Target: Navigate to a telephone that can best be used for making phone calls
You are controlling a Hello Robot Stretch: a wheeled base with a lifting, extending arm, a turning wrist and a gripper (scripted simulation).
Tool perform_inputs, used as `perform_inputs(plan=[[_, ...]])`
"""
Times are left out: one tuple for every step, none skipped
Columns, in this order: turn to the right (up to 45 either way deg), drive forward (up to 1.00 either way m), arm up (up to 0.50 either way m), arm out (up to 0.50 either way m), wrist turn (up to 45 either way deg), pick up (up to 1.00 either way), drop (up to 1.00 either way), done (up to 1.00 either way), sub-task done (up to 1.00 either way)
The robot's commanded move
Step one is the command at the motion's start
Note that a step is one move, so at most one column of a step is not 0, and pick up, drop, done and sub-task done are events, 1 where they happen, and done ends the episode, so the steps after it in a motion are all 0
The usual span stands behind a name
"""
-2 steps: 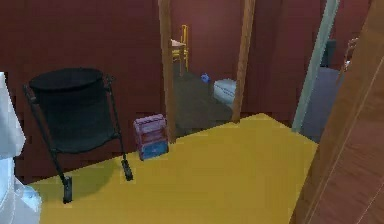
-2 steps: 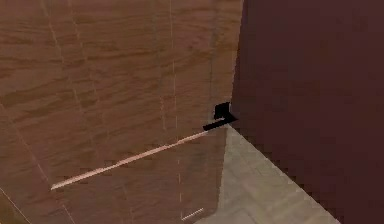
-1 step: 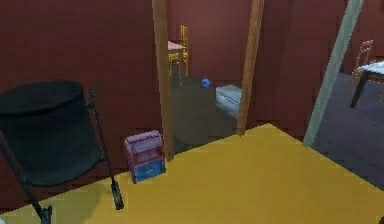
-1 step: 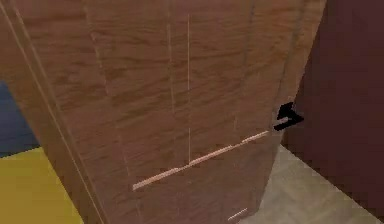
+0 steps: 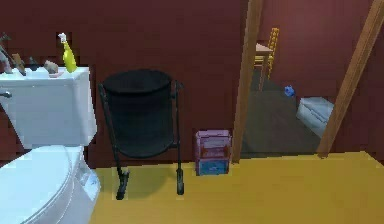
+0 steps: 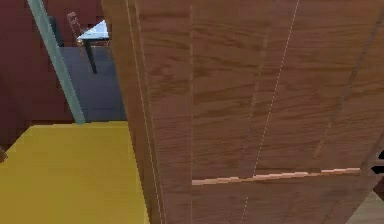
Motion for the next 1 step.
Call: perform_inputs(plan=[[0.0, 0.15, 0.00, 0.00, 0.0, 0.00, 0.00, 0.00, 0.00]])
